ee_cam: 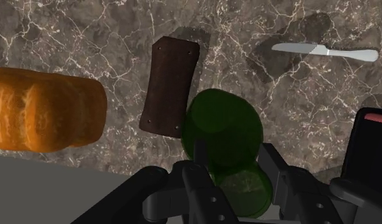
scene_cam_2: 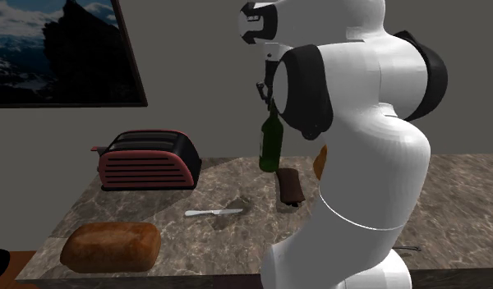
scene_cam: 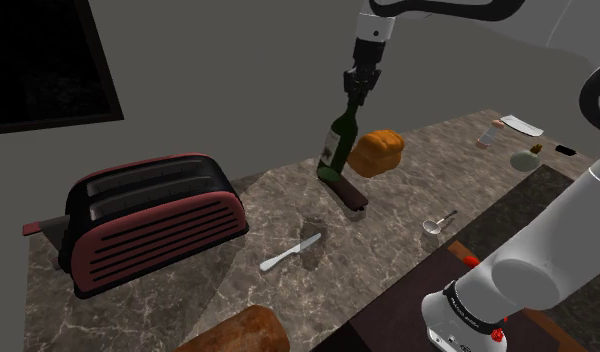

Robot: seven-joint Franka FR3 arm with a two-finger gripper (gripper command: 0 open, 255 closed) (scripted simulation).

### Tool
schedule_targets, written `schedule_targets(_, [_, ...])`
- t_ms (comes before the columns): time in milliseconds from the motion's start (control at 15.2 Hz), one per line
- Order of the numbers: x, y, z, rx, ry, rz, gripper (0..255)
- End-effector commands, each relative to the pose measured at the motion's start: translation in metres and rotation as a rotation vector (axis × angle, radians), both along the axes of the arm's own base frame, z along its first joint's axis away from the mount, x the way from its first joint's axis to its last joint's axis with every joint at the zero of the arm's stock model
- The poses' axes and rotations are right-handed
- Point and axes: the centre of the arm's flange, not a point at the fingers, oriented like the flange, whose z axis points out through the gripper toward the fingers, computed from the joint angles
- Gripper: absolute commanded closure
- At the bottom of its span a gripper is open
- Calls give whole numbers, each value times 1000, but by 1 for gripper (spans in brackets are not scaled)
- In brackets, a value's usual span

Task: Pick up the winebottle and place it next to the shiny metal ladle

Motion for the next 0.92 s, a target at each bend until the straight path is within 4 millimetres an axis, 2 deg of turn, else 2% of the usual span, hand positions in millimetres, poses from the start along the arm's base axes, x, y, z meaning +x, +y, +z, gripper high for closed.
schedule_targets(0, [-11,-27,0,1,0,1,255])
schedule_targets(858, [-61,-192,1,1,0,1,255])
